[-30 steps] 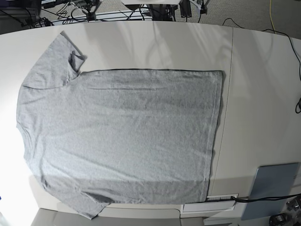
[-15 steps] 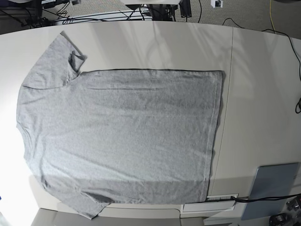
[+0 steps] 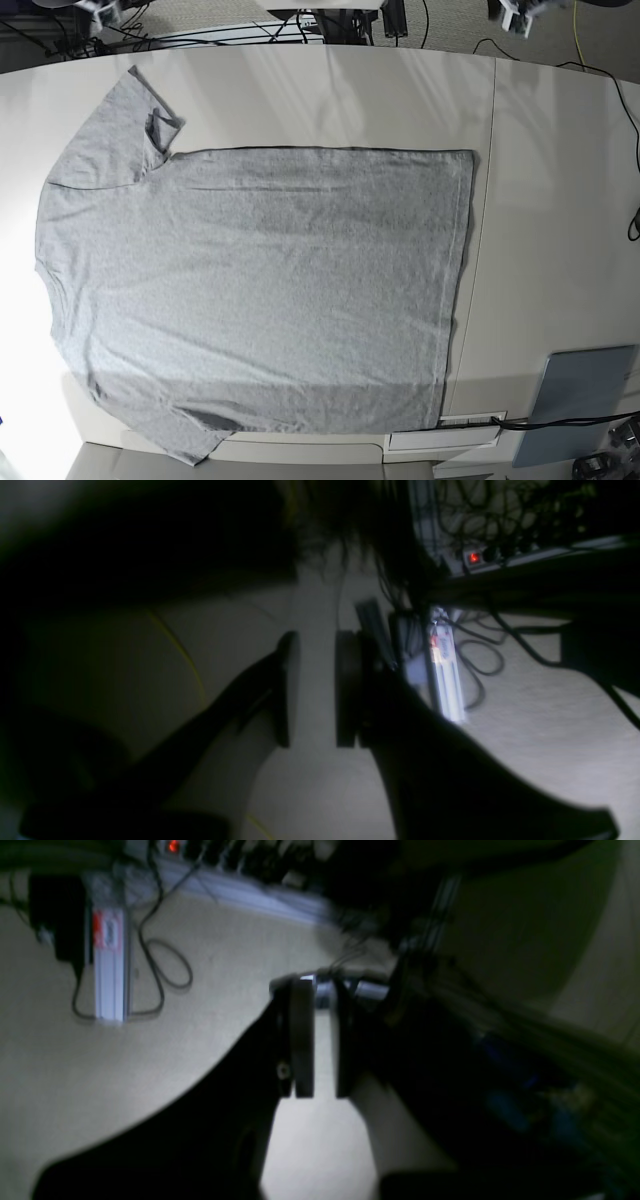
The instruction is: Fold the T-shirt properly
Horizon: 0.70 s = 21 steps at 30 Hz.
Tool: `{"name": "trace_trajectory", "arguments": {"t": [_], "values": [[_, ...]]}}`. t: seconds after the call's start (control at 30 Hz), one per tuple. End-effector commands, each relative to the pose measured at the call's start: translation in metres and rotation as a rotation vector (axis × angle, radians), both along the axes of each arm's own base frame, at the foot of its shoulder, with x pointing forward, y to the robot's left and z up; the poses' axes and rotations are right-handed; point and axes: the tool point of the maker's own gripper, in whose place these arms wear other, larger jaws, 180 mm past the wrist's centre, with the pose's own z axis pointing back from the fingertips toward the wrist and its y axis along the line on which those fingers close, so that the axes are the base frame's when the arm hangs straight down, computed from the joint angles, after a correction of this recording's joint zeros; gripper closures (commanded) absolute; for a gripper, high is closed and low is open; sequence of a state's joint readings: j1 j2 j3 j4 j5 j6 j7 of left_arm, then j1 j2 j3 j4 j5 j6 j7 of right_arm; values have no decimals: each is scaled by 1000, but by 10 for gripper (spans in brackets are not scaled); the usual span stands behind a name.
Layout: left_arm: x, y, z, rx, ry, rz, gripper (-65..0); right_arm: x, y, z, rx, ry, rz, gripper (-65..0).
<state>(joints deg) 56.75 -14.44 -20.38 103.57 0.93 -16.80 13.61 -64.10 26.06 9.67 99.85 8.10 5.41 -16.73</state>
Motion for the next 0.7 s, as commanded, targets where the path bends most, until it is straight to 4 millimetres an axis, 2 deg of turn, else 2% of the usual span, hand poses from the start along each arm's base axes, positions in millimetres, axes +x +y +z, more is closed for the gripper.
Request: {"name": "trace_trajectory", "arguments": {"t": [0.0,0.1,0.2,0.3,0.47,0.6,0.67], "values": [[10,4,14,36,-40,-52,-140,9,-2,15,-18,-32,22,-67],[42,6,44,116,-132,-168,-141,34,0,42,-75,-85,88,-67],[74,0,76,160,-239,-253,-141,58,7,64,-131,-136,157,-67],[100,-9,97,188,-318,-347,-141,77,19,83,-154,-196,213,-67],[130,-23,105,161,-364,-483,-209,101,32,106,-202,-281,292,-67],[150,-29,111,153,-416,-493,-216,125,27,117,-290,-343,340,-68],[155,-42,108,125,-429,-515,-216,138,26,122,-324,-374,354,-69]]}}
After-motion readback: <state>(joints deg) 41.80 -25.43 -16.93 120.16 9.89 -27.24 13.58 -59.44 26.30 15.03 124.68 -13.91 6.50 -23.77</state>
